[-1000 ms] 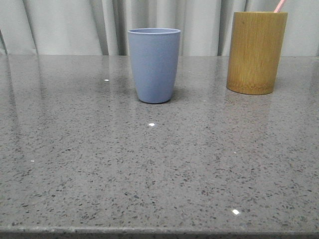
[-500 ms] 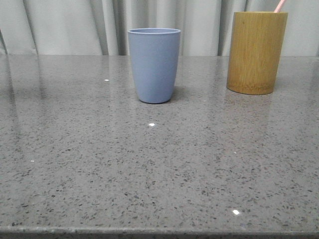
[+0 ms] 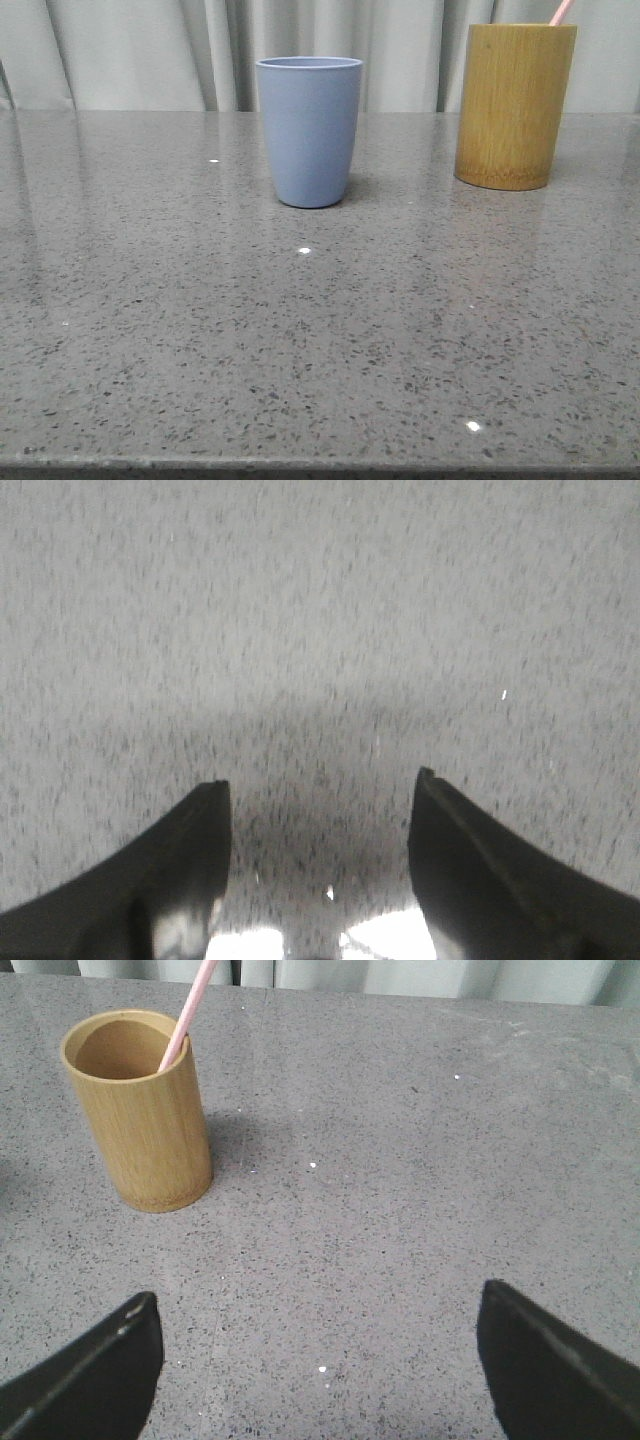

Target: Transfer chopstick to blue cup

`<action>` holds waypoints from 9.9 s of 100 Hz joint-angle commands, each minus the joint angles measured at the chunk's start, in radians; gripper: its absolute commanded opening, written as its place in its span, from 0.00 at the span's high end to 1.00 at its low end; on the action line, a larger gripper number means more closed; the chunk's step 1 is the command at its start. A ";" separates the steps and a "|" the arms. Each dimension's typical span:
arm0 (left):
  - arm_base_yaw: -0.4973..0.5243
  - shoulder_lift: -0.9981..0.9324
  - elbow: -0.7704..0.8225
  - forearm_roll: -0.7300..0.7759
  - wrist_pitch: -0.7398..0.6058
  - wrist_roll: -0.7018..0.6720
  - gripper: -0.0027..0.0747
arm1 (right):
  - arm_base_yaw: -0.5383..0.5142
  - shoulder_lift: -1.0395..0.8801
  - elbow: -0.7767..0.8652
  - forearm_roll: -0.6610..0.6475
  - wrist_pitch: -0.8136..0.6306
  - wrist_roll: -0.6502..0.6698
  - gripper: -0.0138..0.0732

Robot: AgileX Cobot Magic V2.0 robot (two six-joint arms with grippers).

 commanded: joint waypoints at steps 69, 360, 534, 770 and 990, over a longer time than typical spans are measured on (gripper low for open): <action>0.005 -0.182 0.115 -0.008 -0.095 -0.013 0.46 | 0.055 0.329 -0.028 0.214 -0.677 -0.005 0.12; 0.005 -0.182 0.115 -0.009 -0.095 -0.013 0.46 | 0.140 0.798 -0.301 0.217 -1.084 0.192 0.89; 0.005 -0.182 0.115 -0.017 -0.086 -0.013 0.46 | 0.506 0.979 -0.577 0.216 -0.793 0.179 0.53; 0.005 -0.182 0.115 -0.018 -0.070 -0.013 0.99 | 0.202 -0.085 0.178 -0.084 -0.219 0.100 0.92; 0.016 -1.008 0.994 0.119 -0.960 -0.039 0.99 | 0.202 -0.085 0.178 -0.084 -0.215 0.100 0.92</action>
